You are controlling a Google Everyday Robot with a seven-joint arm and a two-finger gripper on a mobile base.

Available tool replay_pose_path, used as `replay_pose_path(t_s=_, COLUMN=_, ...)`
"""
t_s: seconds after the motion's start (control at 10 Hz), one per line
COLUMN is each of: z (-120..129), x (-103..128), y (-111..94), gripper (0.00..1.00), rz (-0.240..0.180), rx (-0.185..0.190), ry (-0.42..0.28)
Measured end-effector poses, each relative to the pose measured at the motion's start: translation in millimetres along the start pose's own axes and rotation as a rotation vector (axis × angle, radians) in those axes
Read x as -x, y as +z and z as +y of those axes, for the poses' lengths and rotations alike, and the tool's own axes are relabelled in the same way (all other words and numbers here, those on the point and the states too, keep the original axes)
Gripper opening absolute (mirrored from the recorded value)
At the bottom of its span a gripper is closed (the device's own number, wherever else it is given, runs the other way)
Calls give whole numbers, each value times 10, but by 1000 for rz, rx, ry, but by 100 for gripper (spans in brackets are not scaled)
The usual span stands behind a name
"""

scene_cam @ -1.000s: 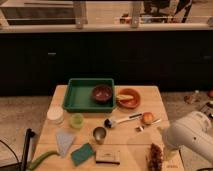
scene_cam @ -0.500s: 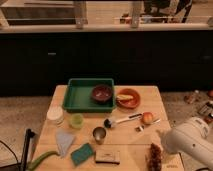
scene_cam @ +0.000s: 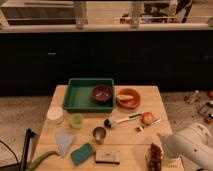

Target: Place grapes in paper cup

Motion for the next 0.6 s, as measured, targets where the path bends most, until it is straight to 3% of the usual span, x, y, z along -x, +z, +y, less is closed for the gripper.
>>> replay_pose_path(t_s=0.4, z=60, x=0, y=-36, gripper=80, rz=-80, rx=6, ry=-121)
replay_pose_path(t_s=0.6, z=60, x=11, y=3, gripper=80, rz=-160, rx=22, ry=-160)
